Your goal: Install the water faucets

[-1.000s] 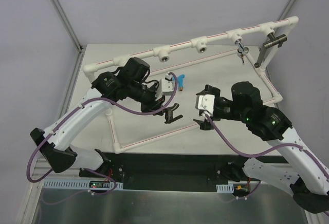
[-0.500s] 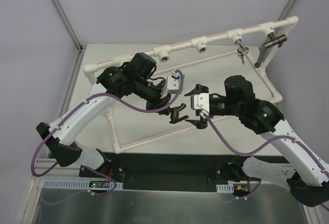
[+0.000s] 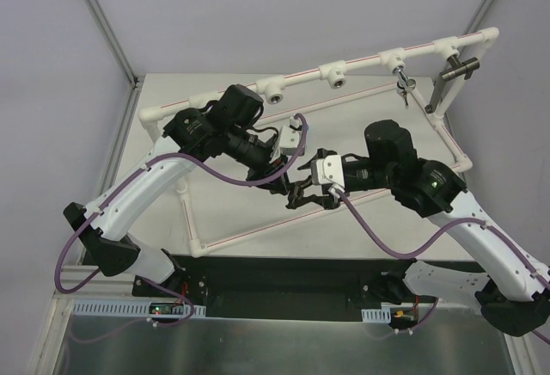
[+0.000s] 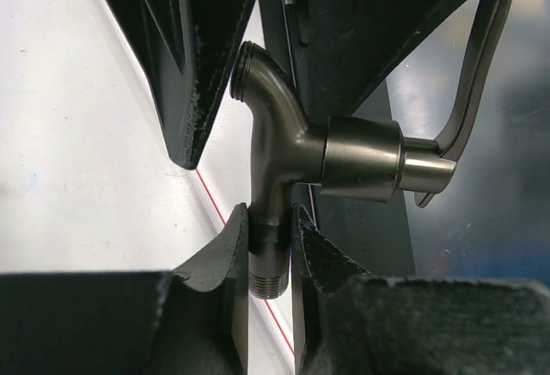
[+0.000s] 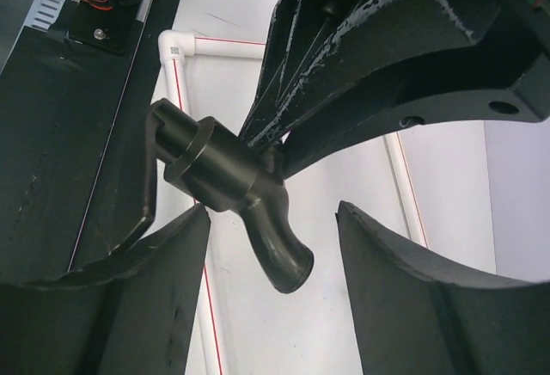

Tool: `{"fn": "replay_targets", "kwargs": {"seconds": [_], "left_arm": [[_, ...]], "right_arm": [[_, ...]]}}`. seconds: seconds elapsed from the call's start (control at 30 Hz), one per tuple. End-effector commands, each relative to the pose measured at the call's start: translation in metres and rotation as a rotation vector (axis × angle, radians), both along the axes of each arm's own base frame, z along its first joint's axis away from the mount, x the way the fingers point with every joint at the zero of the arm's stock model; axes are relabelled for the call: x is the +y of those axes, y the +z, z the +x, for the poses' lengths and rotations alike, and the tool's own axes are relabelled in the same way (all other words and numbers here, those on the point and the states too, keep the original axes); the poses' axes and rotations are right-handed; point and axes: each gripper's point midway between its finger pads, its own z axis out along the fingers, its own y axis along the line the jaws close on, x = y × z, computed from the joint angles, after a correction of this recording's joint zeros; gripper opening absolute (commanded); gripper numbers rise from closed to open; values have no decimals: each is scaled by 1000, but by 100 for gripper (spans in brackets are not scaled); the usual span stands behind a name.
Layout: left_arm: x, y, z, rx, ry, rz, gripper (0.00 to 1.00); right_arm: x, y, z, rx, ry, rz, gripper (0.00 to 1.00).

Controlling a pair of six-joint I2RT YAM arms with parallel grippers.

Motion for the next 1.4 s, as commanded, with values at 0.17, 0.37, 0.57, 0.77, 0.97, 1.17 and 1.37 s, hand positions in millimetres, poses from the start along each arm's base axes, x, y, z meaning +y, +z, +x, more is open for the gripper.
{"fn": "replay_targets", "kwargs": {"seconds": [0.17,0.37,0.57,0.77,0.97,1.17,1.37], "left_arm": [[-8,33,-19,-6,-103,-122,0],[-9,33,-19,10,-105,-121,0],[-6,32,-13,-18,-64,-99,4],[5,36,-1,-145,19,-98,46],[25,41,24,-399,188,-177,69],[30,37,25,-561,203,-320,78],[20,27,29,-547,182,-319,79]], "right_arm": [[12,12,-14,-27,115,8,48],[16,13,-20,-19,138,11,35],[15,14,-20,-9,124,9,3],[13,13,-11,48,36,10,2],[10,11,-3,208,-69,100,2],[11,33,0,261,-104,277,2],[11,36,-2,296,-108,292,2]]}}
